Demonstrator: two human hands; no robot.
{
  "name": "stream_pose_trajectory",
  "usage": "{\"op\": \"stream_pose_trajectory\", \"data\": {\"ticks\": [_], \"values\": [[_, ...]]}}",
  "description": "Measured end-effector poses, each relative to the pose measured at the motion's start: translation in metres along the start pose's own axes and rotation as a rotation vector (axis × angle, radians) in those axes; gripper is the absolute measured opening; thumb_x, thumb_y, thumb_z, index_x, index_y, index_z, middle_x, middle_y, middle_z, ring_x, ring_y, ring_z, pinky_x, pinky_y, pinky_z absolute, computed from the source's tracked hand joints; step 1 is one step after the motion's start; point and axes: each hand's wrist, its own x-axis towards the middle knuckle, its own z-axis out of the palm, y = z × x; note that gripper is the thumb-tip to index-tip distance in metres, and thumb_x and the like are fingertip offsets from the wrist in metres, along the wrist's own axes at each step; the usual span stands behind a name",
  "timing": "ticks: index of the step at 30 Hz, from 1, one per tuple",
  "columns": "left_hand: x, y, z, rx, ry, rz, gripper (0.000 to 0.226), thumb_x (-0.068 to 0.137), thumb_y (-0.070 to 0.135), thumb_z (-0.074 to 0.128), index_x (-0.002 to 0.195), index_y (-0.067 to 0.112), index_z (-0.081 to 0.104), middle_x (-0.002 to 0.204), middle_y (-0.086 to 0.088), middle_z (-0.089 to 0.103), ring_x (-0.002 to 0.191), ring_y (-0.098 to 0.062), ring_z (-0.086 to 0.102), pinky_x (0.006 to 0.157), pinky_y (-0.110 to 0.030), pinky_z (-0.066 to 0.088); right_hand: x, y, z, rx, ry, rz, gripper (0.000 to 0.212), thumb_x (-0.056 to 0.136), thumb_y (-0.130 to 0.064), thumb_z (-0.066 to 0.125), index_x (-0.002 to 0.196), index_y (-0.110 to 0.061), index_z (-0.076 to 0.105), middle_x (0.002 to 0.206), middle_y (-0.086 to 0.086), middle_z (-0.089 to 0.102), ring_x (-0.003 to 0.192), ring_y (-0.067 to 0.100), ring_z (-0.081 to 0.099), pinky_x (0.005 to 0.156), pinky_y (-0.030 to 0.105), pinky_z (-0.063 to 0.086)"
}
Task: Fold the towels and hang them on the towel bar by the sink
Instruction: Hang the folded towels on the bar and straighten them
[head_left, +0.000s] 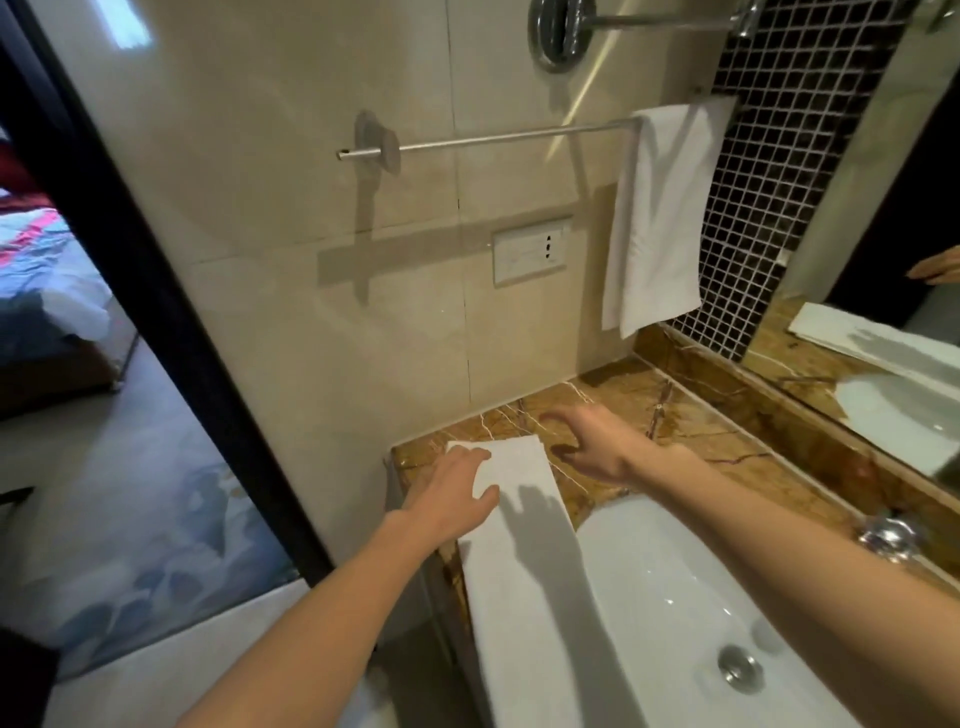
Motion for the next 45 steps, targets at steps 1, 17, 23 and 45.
{"op": "stream_pose_trajectory", "data": {"ticks": [1, 17, 23, 45], "values": [[-0.006, -0.001, 0.006, 0.007, -0.017, -0.001, 0.056, 0.092, 0.045, 0.047, 0.142, 0.023, 0.037, 0.146, -0.002, 0.041, 0.134, -0.020, 0.037, 0.111, -0.039, 0.032, -0.001, 0.004, 0.009, -0.001, -0.015, 0.009, 0.053, 0.089, -0.023, 0.064, 0.139, -0.020, 0.046, 0.142, 0.004, 0.051, 0.127, 0.023, 0.050, 0.107, 0.040, 0.041], [-0.080, -0.016, 0.106, -0.265, -0.288, -0.192, 0.047, 0.091, 0.033, 0.056, 0.132, 0.010, 0.048, 0.129, -0.012, 0.051, 0.109, -0.025, 0.056, 0.096, -0.042, 0.049, -0.074, 0.024, 0.153, 0.072, -0.411, 0.226, 0.046, 0.092, -0.031, 0.056, 0.134, -0.015, 0.046, 0.127, 0.015, 0.045, 0.114, 0.033, 0.052, 0.098, 0.036, 0.043], [-0.080, -0.012, 0.120, -0.370, -0.189, -0.300, 0.052, 0.090, 0.022, 0.059, 0.138, 0.015, 0.042, 0.128, -0.007, 0.048, 0.109, -0.022, 0.055, 0.099, -0.038, 0.048, -0.083, 0.020, 0.160, 0.145, -0.366, 0.348, 0.035, 0.096, -0.026, 0.049, 0.125, -0.010, 0.040, 0.122, 0.016, 0.039, 0.106, 0.039, 0.052, 0.094, 0.041, 0.044], [-0.057, 0.051, 0.072, -1.612, -0.253, -0.694, 0.026, 0.088, 0.006, 0.047, 0.113, 0.008, 0.053, 0.111, -0.017, 0.068, 0.107, -0.033, 0.063, 0.100, -0.047, 0.046, -0.092, 0.022, 0.145, 0.639, -0.137, 0.602, 0.065, 0.099, -0.054, 0.025, 0.143, -0.007, 0.032, 0.147, 0.015, 0.040, 0.133, 0.032, 0.040, 0.105, 0.036, 0.033]]}}
